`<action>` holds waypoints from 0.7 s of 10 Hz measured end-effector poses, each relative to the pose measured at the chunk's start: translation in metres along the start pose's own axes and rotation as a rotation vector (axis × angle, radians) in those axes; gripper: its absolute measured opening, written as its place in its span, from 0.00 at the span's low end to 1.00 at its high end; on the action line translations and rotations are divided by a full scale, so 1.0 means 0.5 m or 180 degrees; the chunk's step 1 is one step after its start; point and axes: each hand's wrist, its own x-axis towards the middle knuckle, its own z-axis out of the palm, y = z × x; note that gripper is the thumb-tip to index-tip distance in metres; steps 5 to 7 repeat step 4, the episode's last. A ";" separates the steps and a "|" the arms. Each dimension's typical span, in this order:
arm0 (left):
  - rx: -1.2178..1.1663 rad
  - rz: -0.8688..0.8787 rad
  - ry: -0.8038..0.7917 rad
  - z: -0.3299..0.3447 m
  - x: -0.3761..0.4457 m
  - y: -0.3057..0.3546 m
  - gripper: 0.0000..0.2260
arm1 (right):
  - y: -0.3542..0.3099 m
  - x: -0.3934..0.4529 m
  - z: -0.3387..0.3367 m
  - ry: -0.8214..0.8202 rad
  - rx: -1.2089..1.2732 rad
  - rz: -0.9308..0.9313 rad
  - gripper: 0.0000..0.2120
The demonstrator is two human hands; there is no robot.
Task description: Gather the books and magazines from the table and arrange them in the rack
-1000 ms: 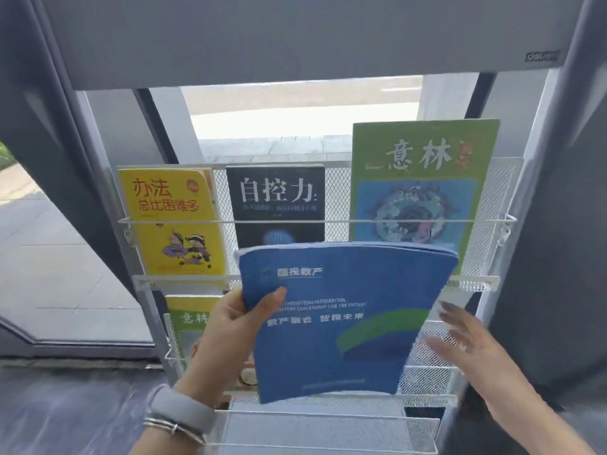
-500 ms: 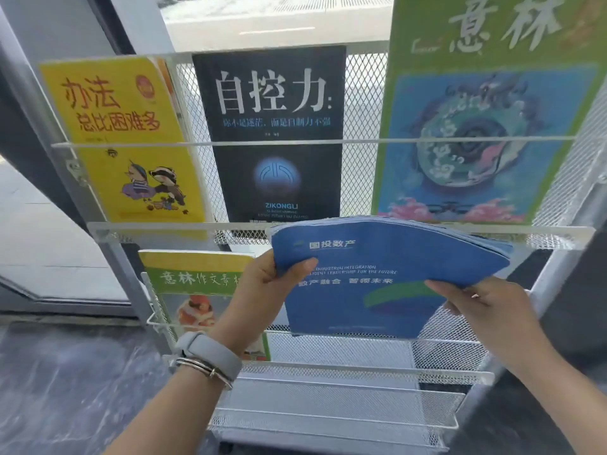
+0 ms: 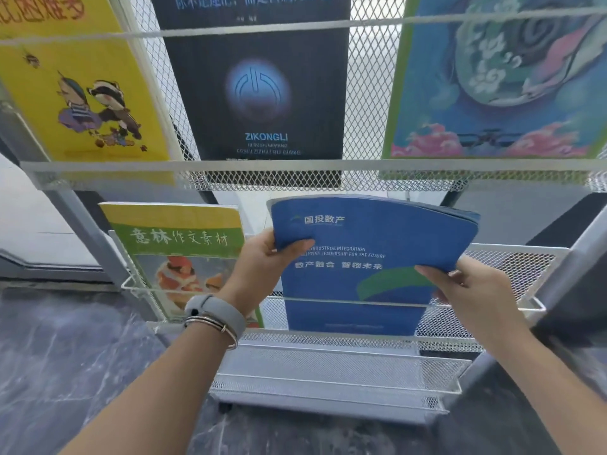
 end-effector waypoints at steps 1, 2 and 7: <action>0.0634 0.0163 0.0319 0.005 0.001 -0.004 0.10 | 0.007 0.006 0.008 0.0088 -0.0204 -0.0037 0.08; 0.1203 0.0485 0.0781 0.012 -0.016 -0.001 0.12 | 0.010 0.003 0.011 0.0127 -0.0333 -0.0022 0.10; 0.1284 0.0235 0.1208 -0.012 -0.102 0.003 0.18 | -0.033 -0.054 -0.001 0.0313 -0.0304 0.0569 0.15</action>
